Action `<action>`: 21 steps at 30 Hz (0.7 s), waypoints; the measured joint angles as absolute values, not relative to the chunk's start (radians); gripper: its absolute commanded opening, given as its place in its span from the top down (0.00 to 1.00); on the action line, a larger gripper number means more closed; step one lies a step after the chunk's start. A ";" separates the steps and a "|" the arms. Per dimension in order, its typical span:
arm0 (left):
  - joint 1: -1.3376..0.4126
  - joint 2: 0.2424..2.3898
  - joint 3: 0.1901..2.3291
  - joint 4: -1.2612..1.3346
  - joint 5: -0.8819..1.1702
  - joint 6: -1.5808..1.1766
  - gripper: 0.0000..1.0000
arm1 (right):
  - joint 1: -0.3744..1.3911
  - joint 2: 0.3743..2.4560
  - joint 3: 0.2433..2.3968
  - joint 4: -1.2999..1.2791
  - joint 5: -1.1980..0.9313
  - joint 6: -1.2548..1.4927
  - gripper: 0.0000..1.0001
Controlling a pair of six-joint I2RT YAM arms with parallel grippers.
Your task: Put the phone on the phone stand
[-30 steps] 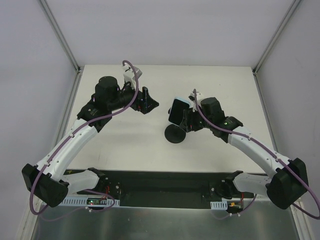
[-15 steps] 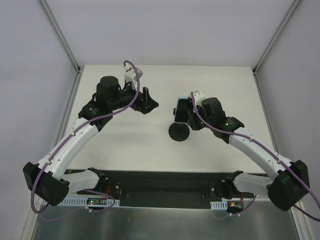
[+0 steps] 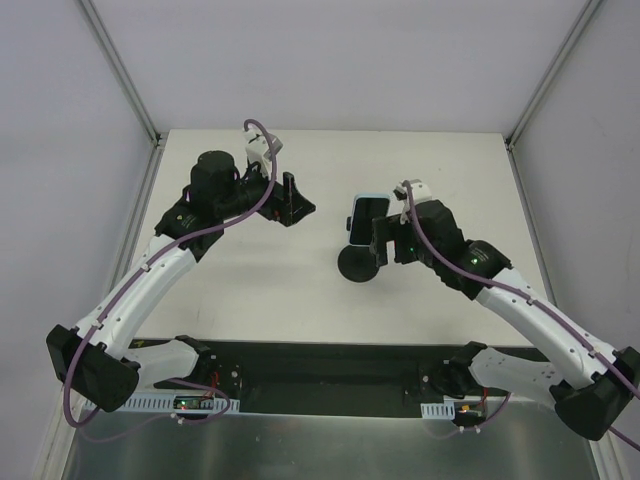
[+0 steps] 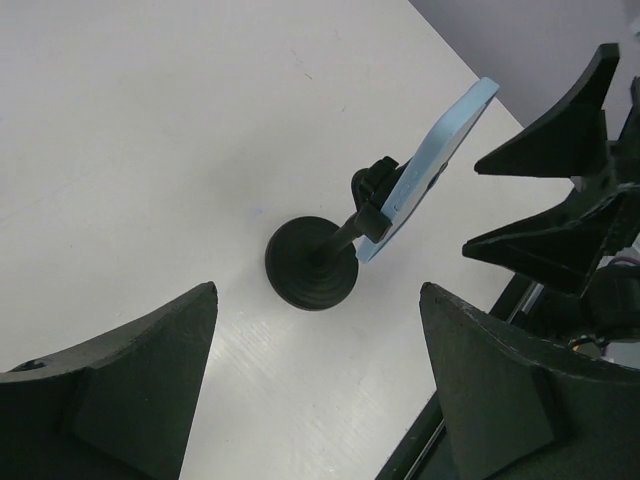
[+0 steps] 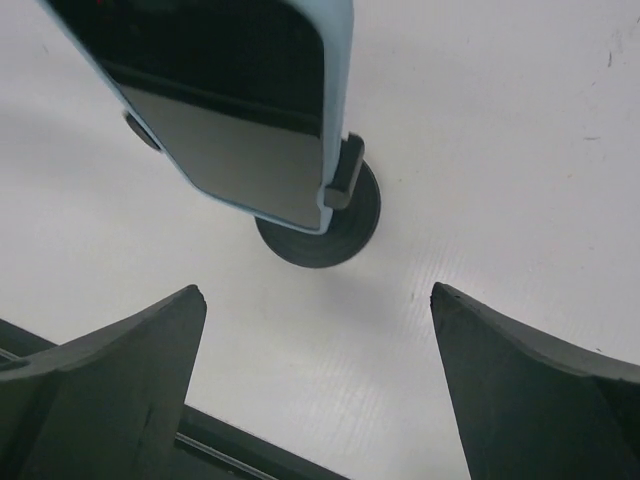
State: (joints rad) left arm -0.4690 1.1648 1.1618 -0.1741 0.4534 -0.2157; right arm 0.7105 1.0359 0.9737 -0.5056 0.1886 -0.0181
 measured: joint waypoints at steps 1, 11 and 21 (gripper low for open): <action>-0.469 1.165 1.162 -0.174 0.458 -0.218 0.20 | 0.721 1.031 0.997 -0.511 0.204 0.014 0.03; -0.461 1.167 1.162 -0.174 0.454 -0.218 0.20 | 0.765 1.224 1.332 -0.580 0.416 0.244 0.03; -0.443 1.185 1.162 -0.175 0.461 -0.220 0.20 | 0.844 1.348 1.390 -0.619 0.557 0.270 0.03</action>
